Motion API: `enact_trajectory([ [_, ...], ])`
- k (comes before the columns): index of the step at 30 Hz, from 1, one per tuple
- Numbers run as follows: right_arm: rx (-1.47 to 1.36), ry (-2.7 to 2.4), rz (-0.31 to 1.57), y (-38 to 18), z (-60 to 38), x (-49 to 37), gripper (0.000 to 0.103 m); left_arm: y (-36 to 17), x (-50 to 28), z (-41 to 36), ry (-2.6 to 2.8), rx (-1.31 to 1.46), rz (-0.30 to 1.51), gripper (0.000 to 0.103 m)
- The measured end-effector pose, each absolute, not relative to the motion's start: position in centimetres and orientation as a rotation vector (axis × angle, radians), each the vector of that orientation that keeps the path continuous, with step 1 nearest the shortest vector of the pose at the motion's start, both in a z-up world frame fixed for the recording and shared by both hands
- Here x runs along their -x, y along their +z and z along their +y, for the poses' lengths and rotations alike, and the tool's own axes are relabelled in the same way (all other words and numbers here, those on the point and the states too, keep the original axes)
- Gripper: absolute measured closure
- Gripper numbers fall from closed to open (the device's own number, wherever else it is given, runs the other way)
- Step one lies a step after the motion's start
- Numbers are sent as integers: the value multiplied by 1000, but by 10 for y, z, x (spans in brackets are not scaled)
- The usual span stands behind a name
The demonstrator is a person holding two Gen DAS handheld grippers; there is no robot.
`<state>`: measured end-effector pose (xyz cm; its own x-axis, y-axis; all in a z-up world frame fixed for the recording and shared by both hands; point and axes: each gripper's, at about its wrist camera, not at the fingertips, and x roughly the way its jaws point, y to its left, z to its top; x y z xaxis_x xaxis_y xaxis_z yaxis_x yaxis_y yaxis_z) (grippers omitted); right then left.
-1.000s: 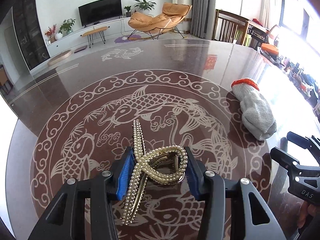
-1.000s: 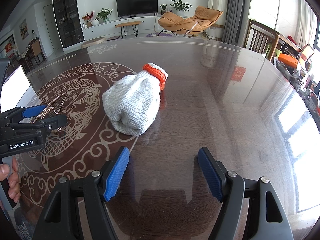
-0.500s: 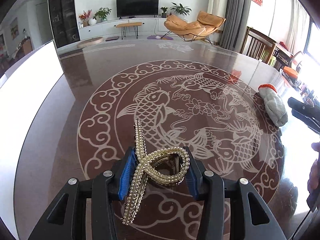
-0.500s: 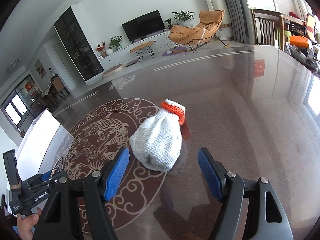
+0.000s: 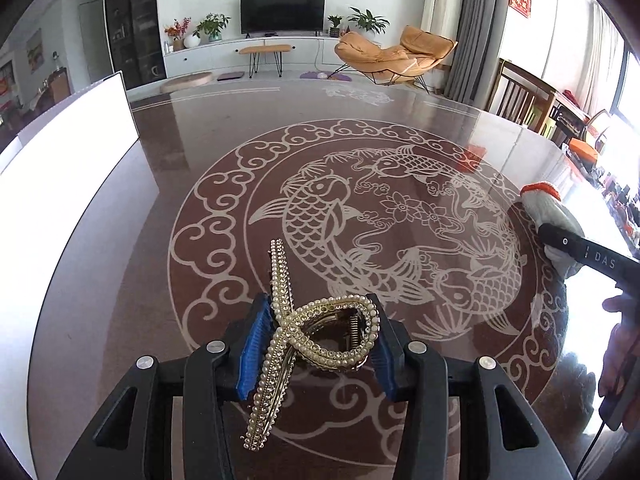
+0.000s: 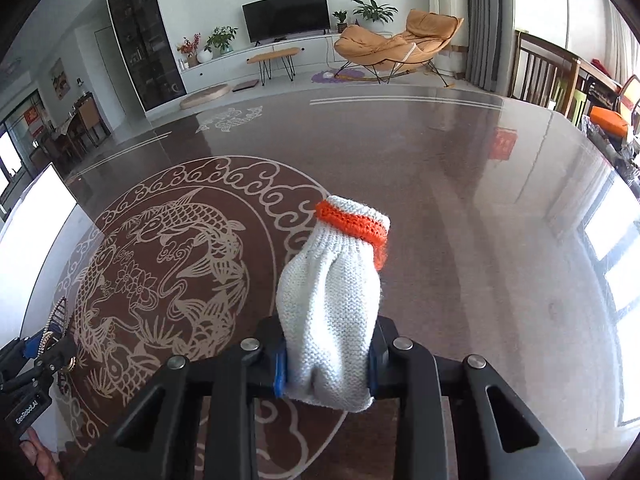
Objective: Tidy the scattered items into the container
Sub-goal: 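Carry the hair clip and glove over the cardboard container and open both tools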
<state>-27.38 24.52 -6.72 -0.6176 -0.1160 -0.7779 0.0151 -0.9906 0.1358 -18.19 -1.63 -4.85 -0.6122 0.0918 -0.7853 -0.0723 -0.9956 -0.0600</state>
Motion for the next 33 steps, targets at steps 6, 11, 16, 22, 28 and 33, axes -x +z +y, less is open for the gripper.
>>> enact_trajectory([
  [6,-1281,-2602,-241,-70,219,184,74,-43,127,-25,2674,1388,-118,57],
  [11,-1226,-2480,-204,-59,167,119,74,-18,83,-64,2686,1392,-198,57],
  [16,-1076,-2374,-121,-8,87,110,74,49,57,-147,2832,1274,-301,57],
  [22,-885,-2191,-16,65,-57,134,74,118,67,-278,3063,1224,-276,57],
  [28,-817,-2110,109,100,-196,208,74,137,143,-388,3144,1288,-272,57],
  [33,-943,-2130,194,77,-270,291,74,115,226,-428,3088,1408,-297,57],
])
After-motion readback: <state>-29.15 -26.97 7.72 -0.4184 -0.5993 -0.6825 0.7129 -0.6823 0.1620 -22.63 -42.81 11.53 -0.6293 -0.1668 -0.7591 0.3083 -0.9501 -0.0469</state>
